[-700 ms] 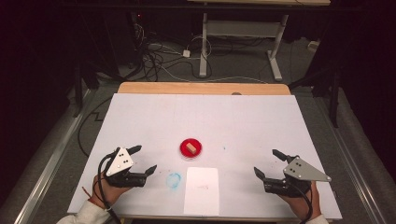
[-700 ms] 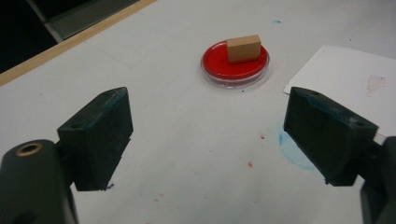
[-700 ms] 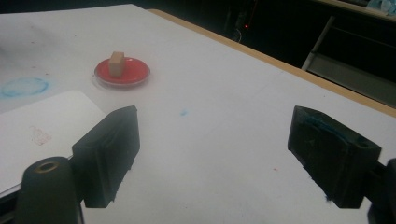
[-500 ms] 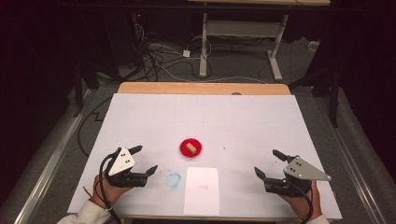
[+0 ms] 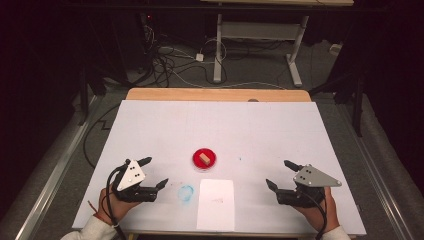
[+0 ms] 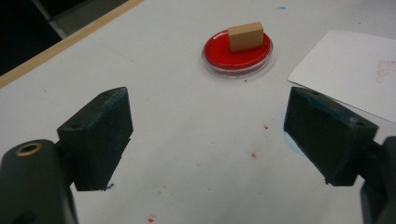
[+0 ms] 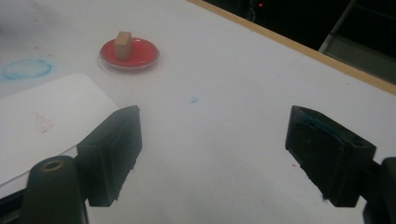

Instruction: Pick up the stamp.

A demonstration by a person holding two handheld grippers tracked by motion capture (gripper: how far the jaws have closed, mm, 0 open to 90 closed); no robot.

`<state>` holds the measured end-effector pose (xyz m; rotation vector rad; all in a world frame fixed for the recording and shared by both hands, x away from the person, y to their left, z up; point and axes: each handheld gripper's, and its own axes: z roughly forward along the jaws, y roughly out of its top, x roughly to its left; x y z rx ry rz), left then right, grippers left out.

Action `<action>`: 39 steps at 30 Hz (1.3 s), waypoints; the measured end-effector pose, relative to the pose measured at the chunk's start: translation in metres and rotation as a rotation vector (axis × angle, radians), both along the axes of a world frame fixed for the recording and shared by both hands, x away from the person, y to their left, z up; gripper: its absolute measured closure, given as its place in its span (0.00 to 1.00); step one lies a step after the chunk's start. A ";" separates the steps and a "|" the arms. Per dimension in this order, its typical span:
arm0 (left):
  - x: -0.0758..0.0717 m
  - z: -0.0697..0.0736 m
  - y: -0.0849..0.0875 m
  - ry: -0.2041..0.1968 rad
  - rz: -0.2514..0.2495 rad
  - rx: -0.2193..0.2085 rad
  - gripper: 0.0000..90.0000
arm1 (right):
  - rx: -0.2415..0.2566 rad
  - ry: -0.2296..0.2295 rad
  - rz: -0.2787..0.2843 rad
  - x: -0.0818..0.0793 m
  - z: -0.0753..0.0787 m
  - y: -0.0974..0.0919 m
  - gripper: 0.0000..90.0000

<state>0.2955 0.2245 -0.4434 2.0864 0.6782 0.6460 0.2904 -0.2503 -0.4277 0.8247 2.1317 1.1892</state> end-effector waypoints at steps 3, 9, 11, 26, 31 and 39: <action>0.000 -0.001 0.000 0.002 -0.001 0.002 0.17 | 0.005 0.009 0.010 0.003 0.002 0.003 0.23; -0.004 -0.002 0.003 0.013 0.008 0.005 0.17 | -0.003 0.020 0.050 0.012 0.010 0.015 0.24; -0.004 -0.002 0.003 0.013 0.017 0.016 0.17 | -0.014 0.027 0.061 0.014 0.013 0.021 0.23; -0.006 -0.002 0.004 -0.004 0.016 0.025 0.17 | -0.106 0.111 0.186 0.042 0.027 0.079 0.22; -0.006 -0.002 0.005 0.001 0.013 0.022 0.17 | -0.126 0.140 0.192 0.054 0.030 0.096 0.19; -0.006 -0.003 0.007 0.008 0.016 0.011 0.17 | -0.108 0.159 0.205 0.069 0.029 0.110 0.18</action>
